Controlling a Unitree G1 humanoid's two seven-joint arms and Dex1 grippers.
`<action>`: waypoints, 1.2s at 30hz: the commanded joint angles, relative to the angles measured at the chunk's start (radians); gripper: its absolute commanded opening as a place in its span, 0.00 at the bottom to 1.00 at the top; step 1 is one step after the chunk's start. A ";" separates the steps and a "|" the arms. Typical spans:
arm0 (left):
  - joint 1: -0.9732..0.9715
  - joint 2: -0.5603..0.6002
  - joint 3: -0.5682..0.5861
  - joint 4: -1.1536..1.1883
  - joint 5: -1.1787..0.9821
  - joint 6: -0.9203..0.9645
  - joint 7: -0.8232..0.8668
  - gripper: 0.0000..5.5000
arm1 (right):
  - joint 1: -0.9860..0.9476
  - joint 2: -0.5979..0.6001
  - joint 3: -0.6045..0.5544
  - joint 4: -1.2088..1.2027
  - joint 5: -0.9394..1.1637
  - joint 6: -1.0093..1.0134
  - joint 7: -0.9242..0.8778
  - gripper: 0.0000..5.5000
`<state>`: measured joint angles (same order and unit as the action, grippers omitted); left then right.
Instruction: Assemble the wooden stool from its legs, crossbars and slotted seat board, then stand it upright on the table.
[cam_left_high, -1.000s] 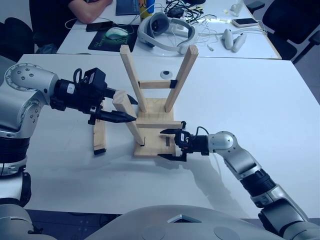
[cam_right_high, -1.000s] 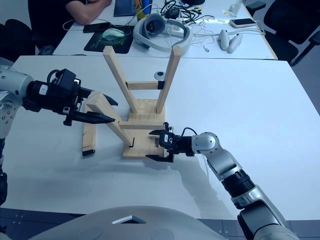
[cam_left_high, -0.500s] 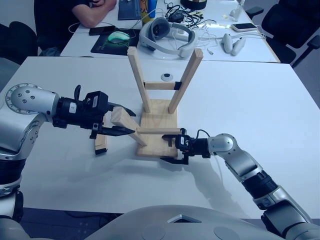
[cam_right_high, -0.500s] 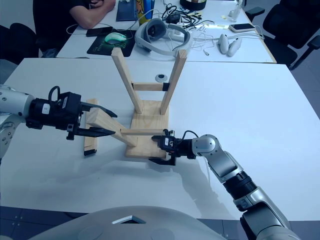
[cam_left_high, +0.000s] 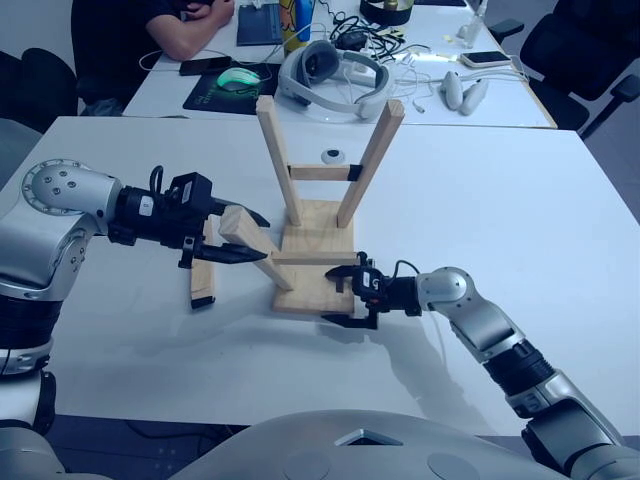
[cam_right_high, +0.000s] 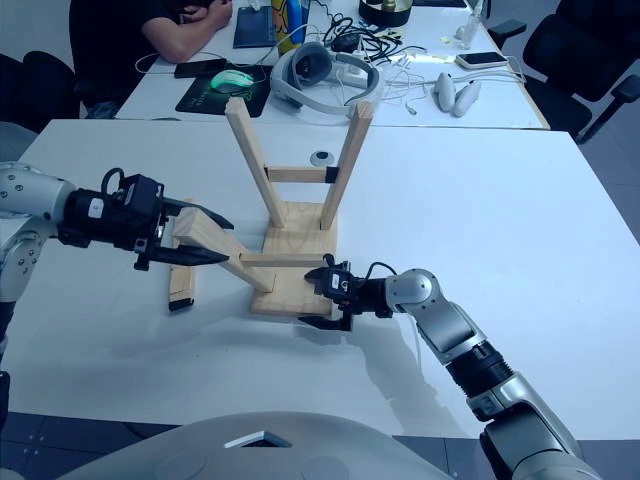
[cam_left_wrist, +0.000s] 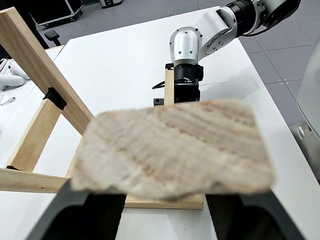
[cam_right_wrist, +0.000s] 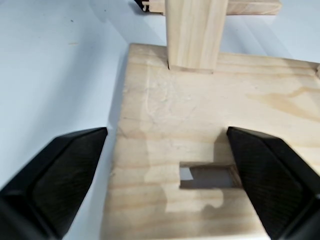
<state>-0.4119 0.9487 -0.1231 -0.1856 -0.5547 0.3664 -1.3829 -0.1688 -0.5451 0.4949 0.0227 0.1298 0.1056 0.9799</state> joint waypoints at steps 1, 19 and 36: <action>0.007 0.010 -0.021 0.051 0.079 0.052 0.046 0.38 | 0.103 -0.060 0.015 0.139 -0.064 0.009 0.015 0.80; -0.037 -0.040 0.004 0.086 0.097 0.022 0.075 0.51 | 0.102 -0.036 -0.181 0.252 0.071 -0.122 0.081 0.80; 0.071 0.020 0.076 0.208 0.245 -0.162 0.069 0.96 | 0.119 -0.012 -0.190 0.283 0.050 -0.105 0.056 0.80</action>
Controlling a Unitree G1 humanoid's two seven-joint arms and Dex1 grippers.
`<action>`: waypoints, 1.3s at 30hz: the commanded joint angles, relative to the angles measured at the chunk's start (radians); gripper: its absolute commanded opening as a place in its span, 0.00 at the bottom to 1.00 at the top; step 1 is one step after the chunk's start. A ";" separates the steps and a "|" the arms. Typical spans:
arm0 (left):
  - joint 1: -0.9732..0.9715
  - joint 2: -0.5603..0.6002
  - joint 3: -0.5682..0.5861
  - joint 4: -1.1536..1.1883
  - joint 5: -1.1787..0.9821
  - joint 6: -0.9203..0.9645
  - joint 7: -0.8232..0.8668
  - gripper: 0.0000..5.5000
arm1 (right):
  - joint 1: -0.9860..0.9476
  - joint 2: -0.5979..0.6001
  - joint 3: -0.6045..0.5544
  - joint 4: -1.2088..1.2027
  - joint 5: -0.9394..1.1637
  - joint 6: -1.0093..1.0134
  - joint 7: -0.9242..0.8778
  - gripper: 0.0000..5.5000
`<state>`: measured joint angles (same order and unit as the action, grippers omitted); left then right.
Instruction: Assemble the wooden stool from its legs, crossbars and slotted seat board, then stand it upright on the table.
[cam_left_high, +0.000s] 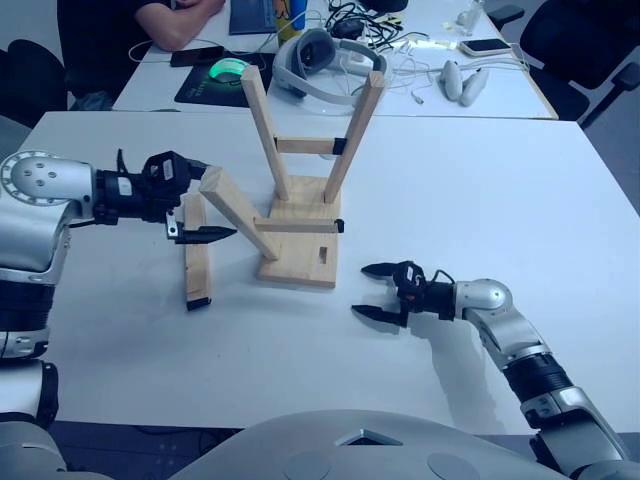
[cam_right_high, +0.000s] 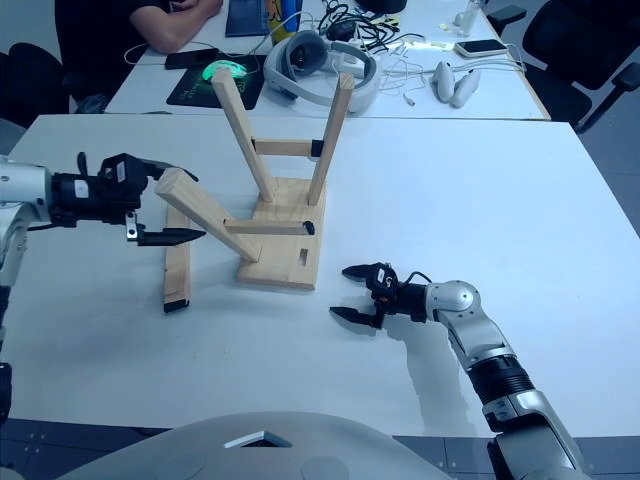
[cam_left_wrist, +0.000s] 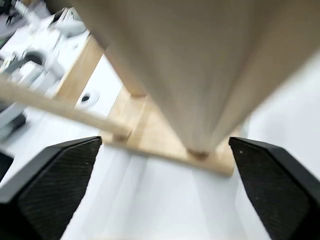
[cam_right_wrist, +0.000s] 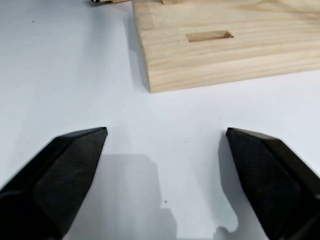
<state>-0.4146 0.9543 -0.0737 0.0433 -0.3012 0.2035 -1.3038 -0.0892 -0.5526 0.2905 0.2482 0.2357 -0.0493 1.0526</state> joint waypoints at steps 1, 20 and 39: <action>0.089 0.006 0.034 -0.043 -0.025 0.016 -0.005 0.97 | 0.043 -0.006 0.011 0.058 -0.056 0.049 -0.020 0.80; 0.553 -0.563 0.147 -0.489 0.223 0.327 1.039 0.97 | 0.117 0.033 -0.049 0.090 -0.060 0.052 -0.154 0.80; 0.161 -0.517 0.361 -0.004 0.082 0.037 0.961 0.61 | 0.034 0.128 -0.123 -0.107 0.078 0.074 -0.122 0.48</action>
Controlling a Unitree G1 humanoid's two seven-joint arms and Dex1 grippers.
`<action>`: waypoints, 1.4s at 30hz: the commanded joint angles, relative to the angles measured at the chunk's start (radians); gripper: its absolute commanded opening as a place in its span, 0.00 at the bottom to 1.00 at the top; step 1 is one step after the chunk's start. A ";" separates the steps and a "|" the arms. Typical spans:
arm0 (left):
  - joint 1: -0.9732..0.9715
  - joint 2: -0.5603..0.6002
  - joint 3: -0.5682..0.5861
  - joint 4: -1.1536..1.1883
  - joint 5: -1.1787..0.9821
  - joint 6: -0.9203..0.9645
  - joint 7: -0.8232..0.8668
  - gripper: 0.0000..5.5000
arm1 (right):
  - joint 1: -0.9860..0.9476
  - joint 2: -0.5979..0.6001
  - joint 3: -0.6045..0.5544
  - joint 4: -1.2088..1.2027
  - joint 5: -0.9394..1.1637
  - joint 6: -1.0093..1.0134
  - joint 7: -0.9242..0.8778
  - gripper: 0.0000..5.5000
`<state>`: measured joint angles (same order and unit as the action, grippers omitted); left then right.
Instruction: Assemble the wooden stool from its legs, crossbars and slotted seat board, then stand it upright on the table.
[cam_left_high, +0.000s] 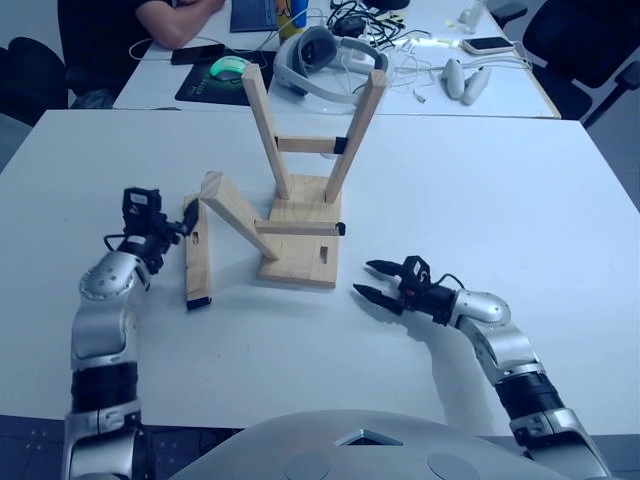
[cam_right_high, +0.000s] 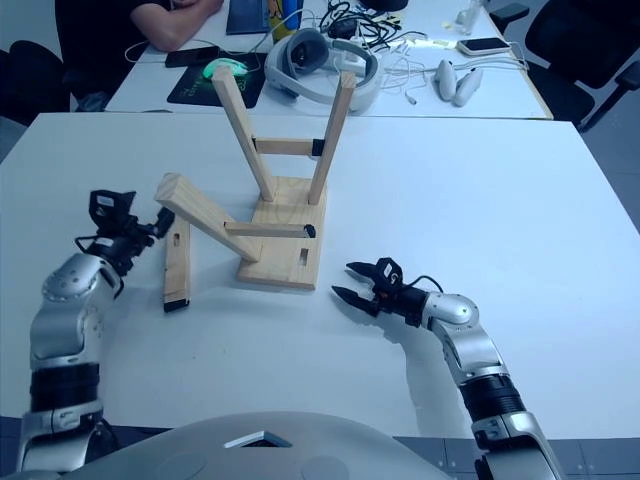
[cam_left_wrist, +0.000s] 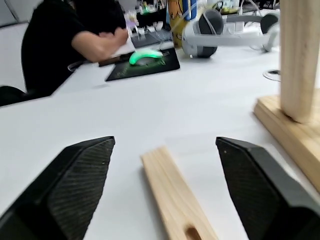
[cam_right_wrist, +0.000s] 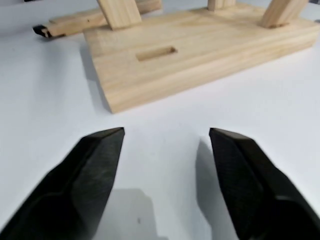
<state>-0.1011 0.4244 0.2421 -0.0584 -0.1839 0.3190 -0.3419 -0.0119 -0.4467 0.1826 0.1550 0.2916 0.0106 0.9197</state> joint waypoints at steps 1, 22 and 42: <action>-0.208 0.011 0.058 0.135 -0.044 -0.105 0.009 0.56 | -0.056 0.030 -0.017 -0.012 0.027 0.018 0.014 0.43; -0.432 -0.068 0.024 0.294 -0.068 -0.297 0.031 0.00 | -0.240 0.203 0.087 0.213 -0.083 0.005 0.021 0.00; -0.528 0.178 0.134 -0.255 -0.842 0.512 -0.115 0.00 | -0.135 0.154 0.264 0.202 -0.254 0.251 -0.129 0.00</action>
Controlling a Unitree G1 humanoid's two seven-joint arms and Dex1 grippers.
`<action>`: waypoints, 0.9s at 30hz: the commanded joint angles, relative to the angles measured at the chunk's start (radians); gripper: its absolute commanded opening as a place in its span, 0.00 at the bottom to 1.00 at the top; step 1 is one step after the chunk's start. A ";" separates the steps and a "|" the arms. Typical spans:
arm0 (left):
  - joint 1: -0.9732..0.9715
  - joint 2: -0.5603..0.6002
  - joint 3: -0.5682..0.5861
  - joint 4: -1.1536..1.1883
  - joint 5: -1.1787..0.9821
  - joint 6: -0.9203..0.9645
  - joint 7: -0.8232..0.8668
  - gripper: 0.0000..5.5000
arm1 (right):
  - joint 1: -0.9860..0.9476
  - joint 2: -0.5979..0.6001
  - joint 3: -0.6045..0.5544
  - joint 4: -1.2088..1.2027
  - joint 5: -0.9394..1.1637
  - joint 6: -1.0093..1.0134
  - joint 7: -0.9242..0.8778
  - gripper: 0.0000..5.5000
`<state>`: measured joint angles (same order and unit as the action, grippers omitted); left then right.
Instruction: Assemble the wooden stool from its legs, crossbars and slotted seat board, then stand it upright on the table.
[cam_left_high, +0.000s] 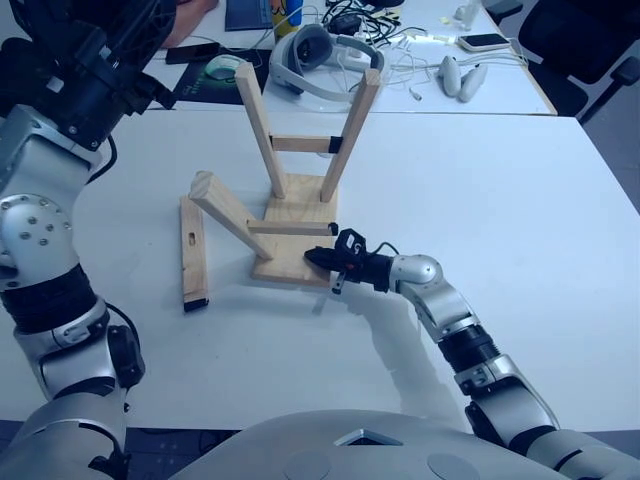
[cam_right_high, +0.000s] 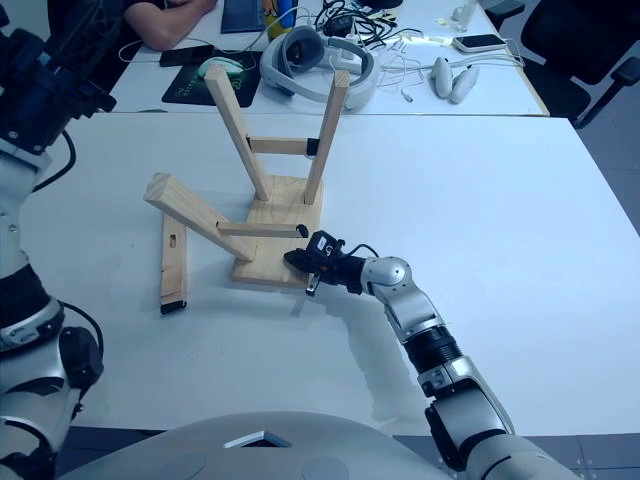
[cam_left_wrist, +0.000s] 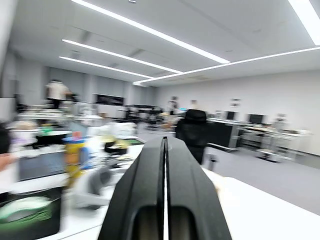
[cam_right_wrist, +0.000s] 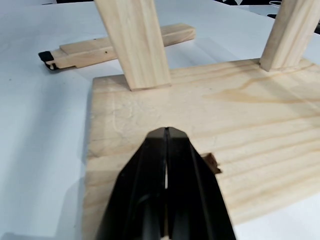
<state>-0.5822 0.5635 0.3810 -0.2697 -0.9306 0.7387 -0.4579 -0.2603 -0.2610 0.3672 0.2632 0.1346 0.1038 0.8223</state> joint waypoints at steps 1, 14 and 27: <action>-0.053 0.044 -0.010 -0.050 -0.109 0.105 0.001 0.00 | 0.115 -0.030 0.081 0.093 -0.096 0.160 -0.034 0.00; -0.295 0.102 0.027 0.054 -0.354 0.211 0.068 0.00 | 0.118 -0.029 0.103 0.131 -0.104 0.163 -0.041 0.00; 0.135 0.250 -0.373 0.071 0.117 -0.014 -0.377 0.00 | 0.111 0.013 0.172 0.133 -0.113 0.183 -0.053 0.00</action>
<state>-0.4341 0.9020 0.0517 -0.2484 -0.8392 0.6760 -0.8760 -0.2626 -0.2451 0.4178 0.2615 0.1266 0.1318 0.7625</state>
